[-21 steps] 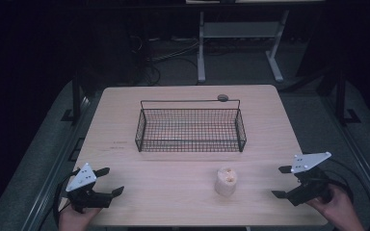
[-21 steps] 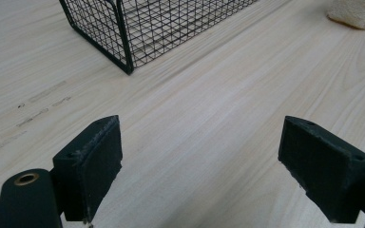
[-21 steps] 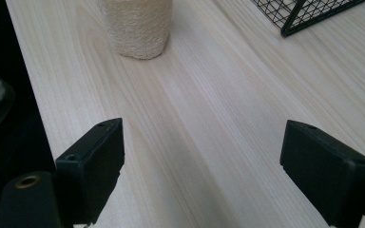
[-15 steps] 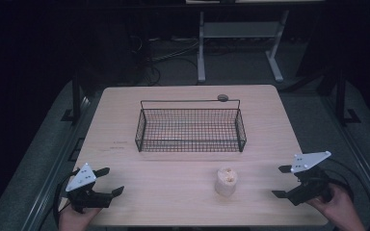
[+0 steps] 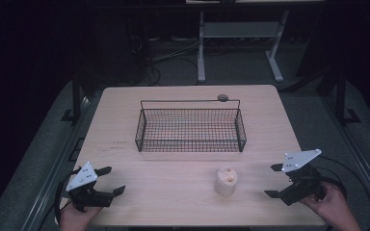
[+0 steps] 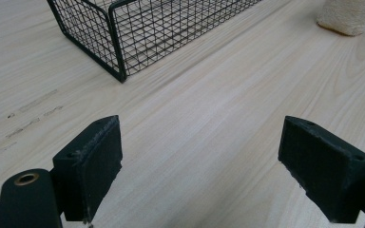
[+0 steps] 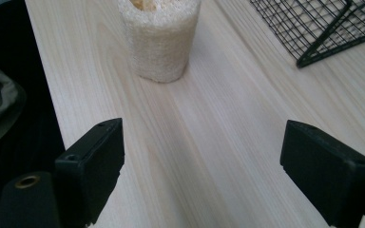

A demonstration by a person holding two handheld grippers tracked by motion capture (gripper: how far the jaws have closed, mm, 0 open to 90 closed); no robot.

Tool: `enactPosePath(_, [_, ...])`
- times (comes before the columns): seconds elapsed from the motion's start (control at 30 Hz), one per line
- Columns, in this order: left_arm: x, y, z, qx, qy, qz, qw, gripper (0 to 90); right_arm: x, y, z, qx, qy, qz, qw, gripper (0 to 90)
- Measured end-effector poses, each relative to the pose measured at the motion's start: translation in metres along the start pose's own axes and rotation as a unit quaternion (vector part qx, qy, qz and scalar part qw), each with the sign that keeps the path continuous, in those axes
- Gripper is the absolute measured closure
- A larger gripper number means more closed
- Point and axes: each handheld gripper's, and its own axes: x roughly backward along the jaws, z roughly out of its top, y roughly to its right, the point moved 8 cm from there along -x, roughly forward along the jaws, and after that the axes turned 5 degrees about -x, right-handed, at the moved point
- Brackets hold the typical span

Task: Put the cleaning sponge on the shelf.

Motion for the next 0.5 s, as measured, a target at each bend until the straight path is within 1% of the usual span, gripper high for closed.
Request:
enactPosePath(0.13, [0.002, -0.001, 0.000, 0.001, 0.001, 0.002, 1.0000, 13.9, -0.004, -0.004, 0.010, 0.012, 0.004, 0.009, 0.9999, 14.3])
enactPosePath(0.17, [0.002, -0.001, 0.000, 0.001, 0.001, 0.002, 1.0000, 13.9, -0.004, -0.004, 0.010, 0.012, 0.004, 0.009, 0.9999, 14.3])
enactPosePath(0.2, [0.002, -0.001, 0.000, 0.002, 0.003, 0.004, 1.0000, 13.9, -0.007, -0.007, 0.015, 0.019, -0.003, 0.013, 0.9997, 14.3])
enactPosePath(0.3, [0.002, -0.001, -0.001, 0.003, 0.002, 0.003, 1.0000, 13.9, -0.010, -0.010, 0.020, 0.024, -0.007, 0.016, 0.9996, 14.3])
enactPosePath(0.33, [0.002, -0.001, -0.001, 0.002, 0.002, 0.003, 1.0000, 13.9, -0.013, -0.013, 0.026, 0.029, -0.011, 0.021, 0.9993, 14.3])
enactPosePath(0.43, [0.002, -0.001, 0.000, 0.002, 0.003, 0.003, 1.0000, 13.9, -0.018, -0.016, 0.034, 0.035, -0.015, 0.029, 0.9989, 14.3])
enactPosePath(0.47, [0.002, -0.001, 0.000, 0.002, 0.003, 0.003, 1.0000, 13.8, -0.018, -0.016, 0.034, 0.035, -0.015, 0.029, 0.9989, 14.3])
enactPosePath(0.5, [0.002, -0.001, 0.000, 0.001, 0.003, 0.002, 1.0000, 13.8, -0.023, -0.019, 0.041, 0.043, -0.019, 0.034, 0.9983, 14.3])
